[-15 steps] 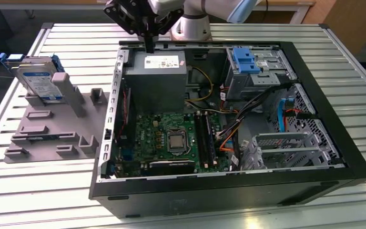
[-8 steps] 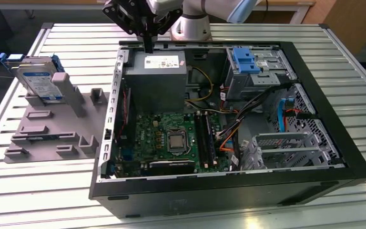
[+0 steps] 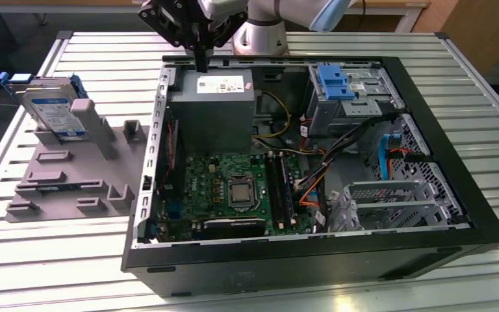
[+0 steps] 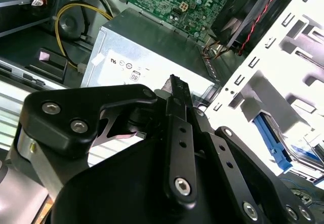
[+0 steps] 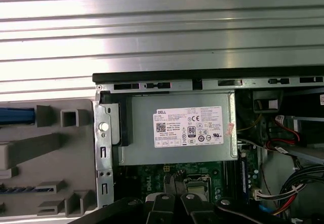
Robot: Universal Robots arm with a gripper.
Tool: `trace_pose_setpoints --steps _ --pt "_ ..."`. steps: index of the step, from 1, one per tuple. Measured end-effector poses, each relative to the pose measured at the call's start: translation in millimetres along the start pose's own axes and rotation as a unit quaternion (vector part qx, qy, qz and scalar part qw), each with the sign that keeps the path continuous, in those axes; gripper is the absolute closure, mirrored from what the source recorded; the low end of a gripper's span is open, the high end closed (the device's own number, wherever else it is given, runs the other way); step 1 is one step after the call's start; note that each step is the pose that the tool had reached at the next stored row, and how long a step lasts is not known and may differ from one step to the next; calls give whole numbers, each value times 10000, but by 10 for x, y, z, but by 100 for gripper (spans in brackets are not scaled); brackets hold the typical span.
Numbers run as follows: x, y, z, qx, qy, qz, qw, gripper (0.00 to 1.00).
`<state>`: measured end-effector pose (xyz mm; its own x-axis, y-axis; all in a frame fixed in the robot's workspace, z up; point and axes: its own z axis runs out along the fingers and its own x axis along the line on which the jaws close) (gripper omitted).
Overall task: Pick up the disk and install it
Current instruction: 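Reach for the disk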
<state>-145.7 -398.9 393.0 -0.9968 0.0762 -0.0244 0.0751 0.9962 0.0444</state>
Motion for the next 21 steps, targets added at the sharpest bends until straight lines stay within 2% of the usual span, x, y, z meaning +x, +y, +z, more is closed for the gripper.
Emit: trace_pose_setpoints --steps 21 --pt "81 -6 0 0 0 0 10000 89"
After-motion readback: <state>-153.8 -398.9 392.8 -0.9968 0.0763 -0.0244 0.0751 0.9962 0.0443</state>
